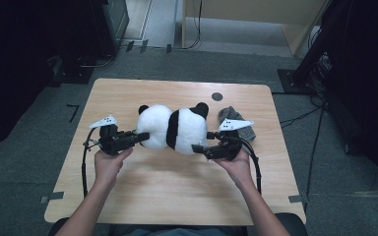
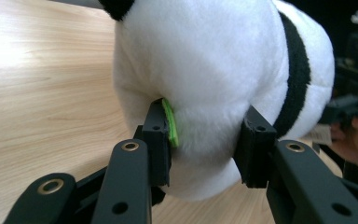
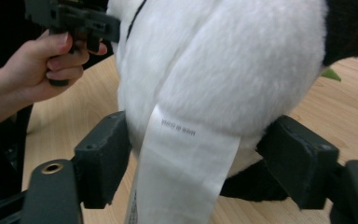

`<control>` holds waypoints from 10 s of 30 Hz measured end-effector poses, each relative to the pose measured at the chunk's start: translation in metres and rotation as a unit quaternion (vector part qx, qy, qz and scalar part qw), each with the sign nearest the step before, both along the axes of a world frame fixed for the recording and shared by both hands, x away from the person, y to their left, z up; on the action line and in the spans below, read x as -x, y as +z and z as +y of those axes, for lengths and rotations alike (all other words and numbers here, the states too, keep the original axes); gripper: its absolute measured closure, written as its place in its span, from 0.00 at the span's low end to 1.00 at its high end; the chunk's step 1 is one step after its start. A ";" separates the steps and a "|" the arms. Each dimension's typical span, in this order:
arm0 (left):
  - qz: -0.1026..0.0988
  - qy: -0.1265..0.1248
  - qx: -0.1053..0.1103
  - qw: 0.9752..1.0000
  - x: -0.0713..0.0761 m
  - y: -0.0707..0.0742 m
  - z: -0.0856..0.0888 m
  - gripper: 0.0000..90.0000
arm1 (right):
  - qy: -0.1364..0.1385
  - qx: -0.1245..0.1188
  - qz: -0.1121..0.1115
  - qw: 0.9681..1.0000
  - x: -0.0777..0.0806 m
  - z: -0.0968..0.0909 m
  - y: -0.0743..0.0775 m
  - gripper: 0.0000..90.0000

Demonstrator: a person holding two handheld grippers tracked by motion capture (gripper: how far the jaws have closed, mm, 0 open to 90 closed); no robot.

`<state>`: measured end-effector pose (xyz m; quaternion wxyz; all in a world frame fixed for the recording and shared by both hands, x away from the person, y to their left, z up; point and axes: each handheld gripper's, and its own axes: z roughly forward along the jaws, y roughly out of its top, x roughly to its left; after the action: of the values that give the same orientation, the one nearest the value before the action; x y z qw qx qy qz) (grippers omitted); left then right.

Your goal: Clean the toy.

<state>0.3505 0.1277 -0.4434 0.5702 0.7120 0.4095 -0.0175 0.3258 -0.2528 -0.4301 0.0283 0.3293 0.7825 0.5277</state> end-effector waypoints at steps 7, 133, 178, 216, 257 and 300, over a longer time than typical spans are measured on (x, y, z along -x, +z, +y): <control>-0.024 0.009 -0.065 0.998 0.005 -0.003 -0.011 0.49 | -0.043 0.045 -0.005 0.998 0.003 0.009 0.003 0.34; -0.045 0.033 -0.101 0.993 0.008 -0.028 -0.013 0.38 | -0.281 0.139 0.018 0.949 -0.073 -0.102 -0.092 0.62; -0.034 0.025 -0.128 0.991 -0.007 -0.040 -0.033 0.00 | -0.217 0.150 0.026 0.964 -0.066 -0.072 -0.001 0.78; -0.035 0.008 -0.107 0.994 -0.009 -0.050 -0.030 0.00 | -0.097 0.145 -0.013 0.985 -0.078 0.012 0.083 0.79; -0.036 0.030 -0.102 0.994 0.000 -0.047 -0.032 0.14 | 0.006 0.208 0.045 0.977 -0.122 0.122 0.041 0.77; -0.012 0.032 -0.096 0.995 -0.002 -0.047 -0.031 0.15 | -0.129 0.228 0.087 0.961 -0.148 -0.011 0.000 0.80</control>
<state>0.3527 0.0963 -0.4907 0.5045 0.7502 0.4246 0.0485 0.4735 -0.2642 -0.4299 0.1018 0.4568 0.8324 0.2968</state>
